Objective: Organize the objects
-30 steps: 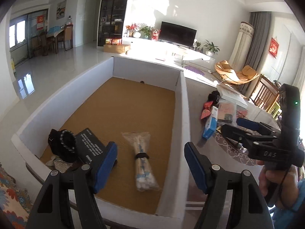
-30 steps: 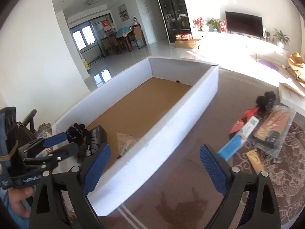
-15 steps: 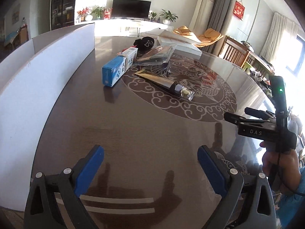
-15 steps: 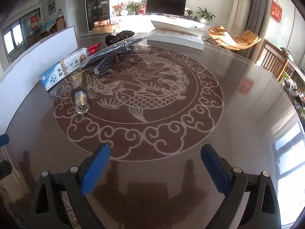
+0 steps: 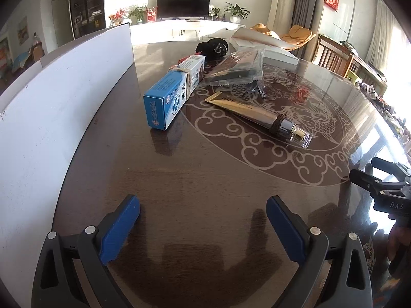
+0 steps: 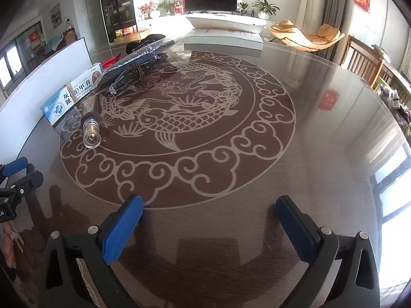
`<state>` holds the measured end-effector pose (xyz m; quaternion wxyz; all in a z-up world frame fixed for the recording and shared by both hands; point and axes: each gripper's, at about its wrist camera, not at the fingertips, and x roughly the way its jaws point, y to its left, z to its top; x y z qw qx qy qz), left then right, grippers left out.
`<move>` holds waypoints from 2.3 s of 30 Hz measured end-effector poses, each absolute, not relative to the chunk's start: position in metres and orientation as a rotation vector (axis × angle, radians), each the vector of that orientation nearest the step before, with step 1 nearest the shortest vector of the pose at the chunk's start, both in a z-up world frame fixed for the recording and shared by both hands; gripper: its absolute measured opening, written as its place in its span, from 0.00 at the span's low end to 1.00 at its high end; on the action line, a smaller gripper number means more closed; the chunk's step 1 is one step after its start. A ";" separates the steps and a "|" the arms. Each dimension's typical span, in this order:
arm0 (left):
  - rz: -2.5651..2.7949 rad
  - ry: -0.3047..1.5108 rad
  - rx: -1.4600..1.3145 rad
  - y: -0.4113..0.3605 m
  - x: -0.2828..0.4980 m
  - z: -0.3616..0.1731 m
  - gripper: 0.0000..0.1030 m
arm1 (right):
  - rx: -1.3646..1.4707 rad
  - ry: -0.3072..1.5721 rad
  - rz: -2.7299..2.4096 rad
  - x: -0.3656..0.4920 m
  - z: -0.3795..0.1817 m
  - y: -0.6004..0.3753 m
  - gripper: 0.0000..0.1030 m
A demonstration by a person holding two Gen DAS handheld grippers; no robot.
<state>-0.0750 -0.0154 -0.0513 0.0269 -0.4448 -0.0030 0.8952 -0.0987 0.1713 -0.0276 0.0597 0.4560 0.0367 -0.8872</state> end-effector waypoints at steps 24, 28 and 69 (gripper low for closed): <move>2.754 0.045 -1.399 -0.010 -0.077 -0.054 1.00 | 1.381 0.110 -2.688 -0.098 -0.028 0.171 1.00; 2.754 0.045 -1.399 -0.010 -0.077 -0.054 1.00 | 1.381 0.110 -2.688 -0.098 -0.028 0.172 1.00; 2.710 0.080 -1.386 -0.033 -0.063 -0.054 1.00 | 1.381 0.110 -2.690 -0.099 -0.028 0.171 1.00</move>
